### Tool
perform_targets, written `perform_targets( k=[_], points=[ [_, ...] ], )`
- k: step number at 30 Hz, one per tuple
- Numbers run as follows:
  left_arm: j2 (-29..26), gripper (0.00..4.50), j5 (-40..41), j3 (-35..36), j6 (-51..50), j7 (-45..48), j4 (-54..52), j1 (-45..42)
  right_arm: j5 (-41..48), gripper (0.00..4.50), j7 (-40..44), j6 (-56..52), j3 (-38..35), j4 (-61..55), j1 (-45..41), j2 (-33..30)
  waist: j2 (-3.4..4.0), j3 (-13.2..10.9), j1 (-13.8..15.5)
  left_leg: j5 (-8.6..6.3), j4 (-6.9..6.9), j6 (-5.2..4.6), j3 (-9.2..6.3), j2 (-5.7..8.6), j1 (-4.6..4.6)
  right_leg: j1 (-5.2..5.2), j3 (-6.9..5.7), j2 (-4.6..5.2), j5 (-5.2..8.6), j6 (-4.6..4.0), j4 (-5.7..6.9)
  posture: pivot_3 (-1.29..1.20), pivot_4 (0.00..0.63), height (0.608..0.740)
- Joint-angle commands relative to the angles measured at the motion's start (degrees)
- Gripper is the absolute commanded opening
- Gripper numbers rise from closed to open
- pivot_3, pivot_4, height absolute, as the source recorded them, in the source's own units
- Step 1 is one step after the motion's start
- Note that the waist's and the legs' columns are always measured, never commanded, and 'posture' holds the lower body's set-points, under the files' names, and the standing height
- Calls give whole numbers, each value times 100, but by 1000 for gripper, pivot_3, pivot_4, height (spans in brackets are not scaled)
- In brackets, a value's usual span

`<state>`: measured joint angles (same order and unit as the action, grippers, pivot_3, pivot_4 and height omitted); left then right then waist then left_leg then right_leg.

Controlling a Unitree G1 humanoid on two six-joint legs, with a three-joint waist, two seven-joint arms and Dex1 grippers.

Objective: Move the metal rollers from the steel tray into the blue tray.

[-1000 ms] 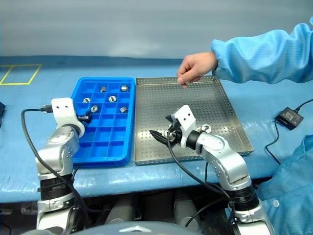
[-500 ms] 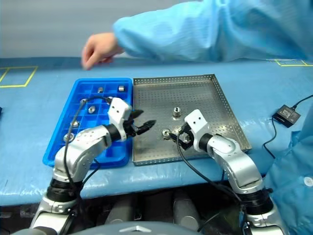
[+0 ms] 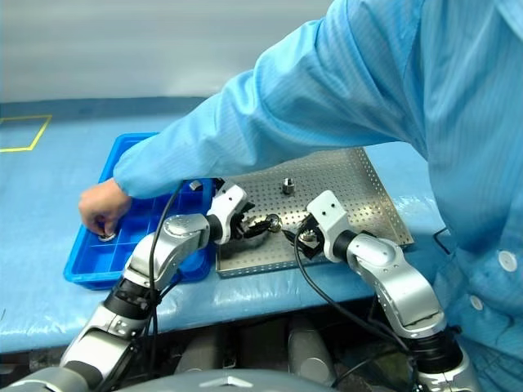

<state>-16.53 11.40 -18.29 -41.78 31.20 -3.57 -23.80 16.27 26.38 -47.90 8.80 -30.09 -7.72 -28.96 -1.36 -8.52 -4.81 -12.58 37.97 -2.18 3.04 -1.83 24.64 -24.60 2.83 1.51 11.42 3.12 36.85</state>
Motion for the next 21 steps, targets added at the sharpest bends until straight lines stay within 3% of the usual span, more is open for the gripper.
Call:
perform_targets(
  k=[1, 10, 13, 15, 21],
  points=[
    [96, 3698, -6, -73, 115, 168, 54, -136, 78, 4500, 145, 165, 77, -215, 22, 17, 0, 0, -11, 0, 1, 0, 0, 0, 0, 0, 0, 0, 0, 0, 0, -174, 150, 740],
    [257, 3698, -261, -223, 105, 97, 482, -206, -1, 4500, 120, 248, 96, -152, 38, 74, 0, 0, -56, 0, 0, 0, 0, 2, 0, -1, 0, -1, 0, 0, 0, -181, 150, 740],
    [333, 3148, -278, -149, 129, 55, 538, -207, -11, 4500, 109, 268, 96, -158, 52, 90, 0, 0, -58, 0, 1, 0, 0, 1, -2, 1, 0, -1, 0, 1, 2, -182, 150, 740],
    [353, 2467, -258, -130, 139, 73, 503, -200, -22, 4500, 109, 276, 110, -153, 63, 93, 0, 0, -58, 0, 0, 0, 0, 0, -2, 0, 0, -1, 0, 1, 1, -179, 150, 740],
    [450, 2310, -108, 72, 305, 109, 432, -121, -64, 4500, 110, 282, 147, -76, -7, 97, 0, 0, -56, 0, 0, 0, 0, -14, 0, -2, 0, -1, 0, 0, 1, -170, 150, 740]
  ],
)
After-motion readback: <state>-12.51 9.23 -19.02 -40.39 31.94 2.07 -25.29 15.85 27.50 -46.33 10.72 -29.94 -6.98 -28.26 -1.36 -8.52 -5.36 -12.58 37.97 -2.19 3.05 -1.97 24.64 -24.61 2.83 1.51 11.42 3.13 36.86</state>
